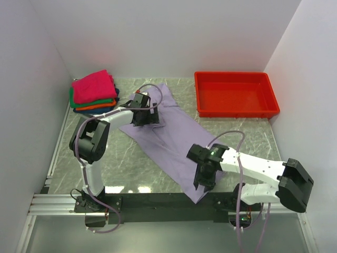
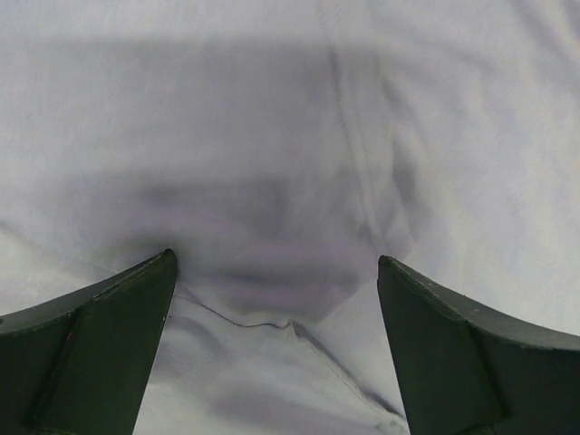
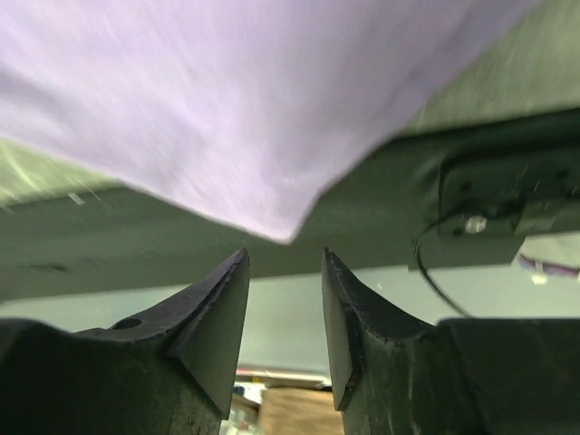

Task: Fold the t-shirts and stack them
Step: Fold the tshirt

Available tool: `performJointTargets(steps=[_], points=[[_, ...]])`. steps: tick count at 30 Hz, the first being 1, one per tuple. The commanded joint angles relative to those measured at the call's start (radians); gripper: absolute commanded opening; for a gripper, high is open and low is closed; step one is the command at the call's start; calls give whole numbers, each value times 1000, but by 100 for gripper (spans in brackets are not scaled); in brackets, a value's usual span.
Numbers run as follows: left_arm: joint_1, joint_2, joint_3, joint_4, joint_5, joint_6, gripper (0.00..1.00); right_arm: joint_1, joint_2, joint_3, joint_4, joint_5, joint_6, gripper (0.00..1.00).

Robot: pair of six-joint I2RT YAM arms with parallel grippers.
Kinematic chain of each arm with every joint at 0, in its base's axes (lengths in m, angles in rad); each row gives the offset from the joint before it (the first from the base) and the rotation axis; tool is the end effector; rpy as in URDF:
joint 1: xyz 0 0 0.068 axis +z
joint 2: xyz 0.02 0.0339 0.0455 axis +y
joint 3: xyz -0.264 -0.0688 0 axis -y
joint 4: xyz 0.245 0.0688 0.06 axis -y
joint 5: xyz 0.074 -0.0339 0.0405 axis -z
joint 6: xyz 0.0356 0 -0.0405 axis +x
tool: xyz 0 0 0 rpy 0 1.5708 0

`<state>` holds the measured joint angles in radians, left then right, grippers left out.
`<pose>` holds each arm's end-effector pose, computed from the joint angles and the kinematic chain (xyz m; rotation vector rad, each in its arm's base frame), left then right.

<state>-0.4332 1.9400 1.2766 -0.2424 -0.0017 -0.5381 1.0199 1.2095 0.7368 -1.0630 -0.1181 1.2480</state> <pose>0.3748 -0.1733 0.1699 -0.1330 2.5194 -0.4048 0.0885 0.1521 0.1930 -0.3436 -3.0275 -0.1247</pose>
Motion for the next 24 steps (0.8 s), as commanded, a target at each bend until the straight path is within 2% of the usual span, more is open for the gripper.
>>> performJointTargets(steps=[1,4,8,14,19,22,24], points=[[11,-70,-36,-80,-24,21,99,-136,21,38,15,86,-108,45],[8,-102,-40,-97,-40,43,99,-266,2,13,90,87,-194,45],[7,-118,-43,-106,-61,61,99,-366,33,3,149,97,-248,45],[-6,-125,12,-129,-66,69,99,-425,154,53,193,135,-309,45],[-41,-125,50,-172,-101,90,99,-460,174,52,195,141,-329,45],[-71,-121,59,-192,-144,118,94,-474,137,7,205,129,-317,45],[-87,-96,72,-213,-175,138,88,-478,107,-10,204,127,-311,45]])
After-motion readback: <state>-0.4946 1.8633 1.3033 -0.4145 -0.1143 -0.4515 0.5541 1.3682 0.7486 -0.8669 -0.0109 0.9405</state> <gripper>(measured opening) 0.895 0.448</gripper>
